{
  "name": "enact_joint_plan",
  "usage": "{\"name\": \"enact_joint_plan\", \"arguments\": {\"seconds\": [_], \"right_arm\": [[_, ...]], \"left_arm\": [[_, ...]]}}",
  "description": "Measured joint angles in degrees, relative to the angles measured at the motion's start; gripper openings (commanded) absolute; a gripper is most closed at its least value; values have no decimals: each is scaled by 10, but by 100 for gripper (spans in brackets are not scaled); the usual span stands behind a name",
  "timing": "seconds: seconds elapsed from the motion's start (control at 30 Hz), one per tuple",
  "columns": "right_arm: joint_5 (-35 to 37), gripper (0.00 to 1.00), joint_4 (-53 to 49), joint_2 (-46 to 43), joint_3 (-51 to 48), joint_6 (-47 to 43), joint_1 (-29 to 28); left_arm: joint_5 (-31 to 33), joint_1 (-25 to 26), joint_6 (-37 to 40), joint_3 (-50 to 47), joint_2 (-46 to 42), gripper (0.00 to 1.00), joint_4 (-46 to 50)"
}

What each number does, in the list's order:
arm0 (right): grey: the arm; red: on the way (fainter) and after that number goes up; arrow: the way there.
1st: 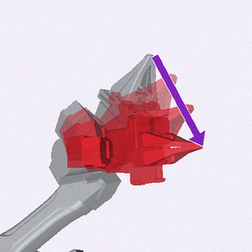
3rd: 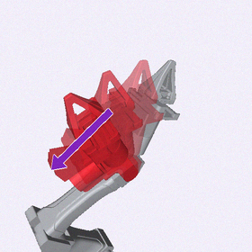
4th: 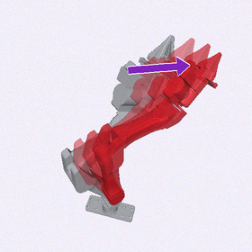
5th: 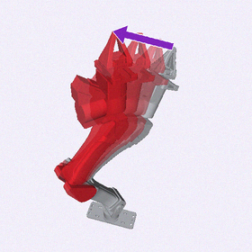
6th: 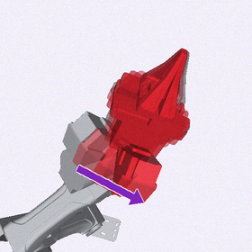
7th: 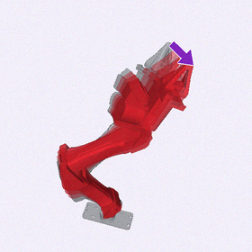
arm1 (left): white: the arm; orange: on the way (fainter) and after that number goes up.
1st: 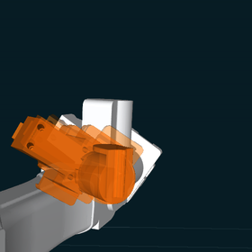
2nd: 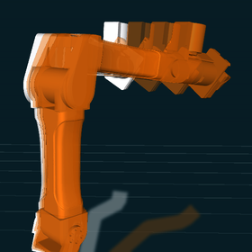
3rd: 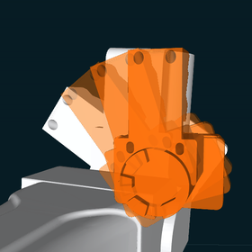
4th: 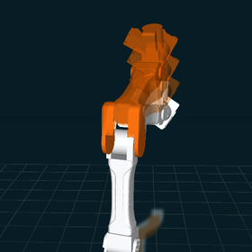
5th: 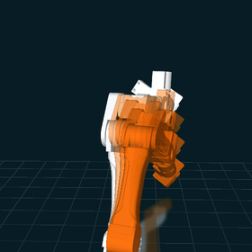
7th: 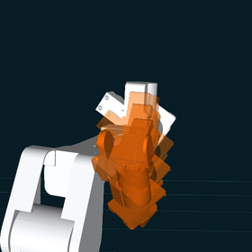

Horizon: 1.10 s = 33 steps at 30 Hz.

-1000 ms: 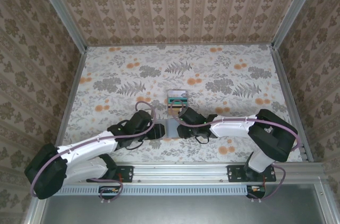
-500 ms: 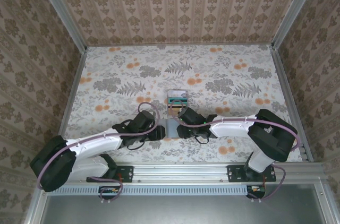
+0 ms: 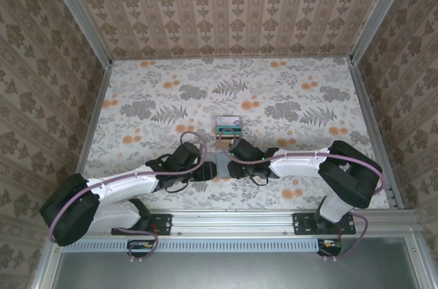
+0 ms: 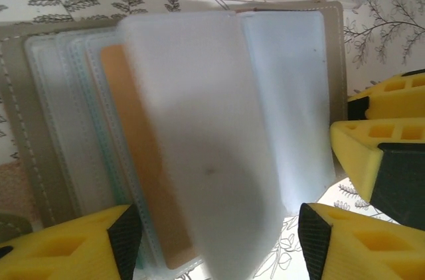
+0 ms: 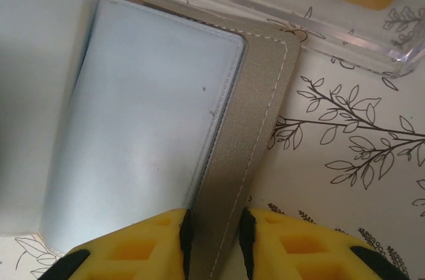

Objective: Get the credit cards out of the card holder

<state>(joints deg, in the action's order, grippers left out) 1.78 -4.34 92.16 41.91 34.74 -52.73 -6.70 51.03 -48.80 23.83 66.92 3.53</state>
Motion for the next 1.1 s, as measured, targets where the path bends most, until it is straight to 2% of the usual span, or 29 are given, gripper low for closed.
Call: {"name": "enact_joint_plan", "arguments": {"seconds": [0.07,0.2,0.23,0.53,0.83,1.03,1.1], "right_arm": [[1,31,0,1,1,0,0],[2,31,0,1,1,0,-1],[2,31,0,1,1,0,-1],[5,31,1,1,2,1,-2],[19,33,-3,-10,0,11,-9],[43,33,-23,-53,-12,17,-11],[54,33,-30,-71,-12,20,-11]], "left_arm": [[-2,0,0,0,0,71,-4],[-10,0,0,0,0,96,-15],[-11,0,2,0,0,100,-19],[-13,0,4,0,-13,100,-21],[-10,0,9,0,-67,100,12],[-10,0,10,0,-68,100,12],[-9,0,10,0,-68,95,12]]}}
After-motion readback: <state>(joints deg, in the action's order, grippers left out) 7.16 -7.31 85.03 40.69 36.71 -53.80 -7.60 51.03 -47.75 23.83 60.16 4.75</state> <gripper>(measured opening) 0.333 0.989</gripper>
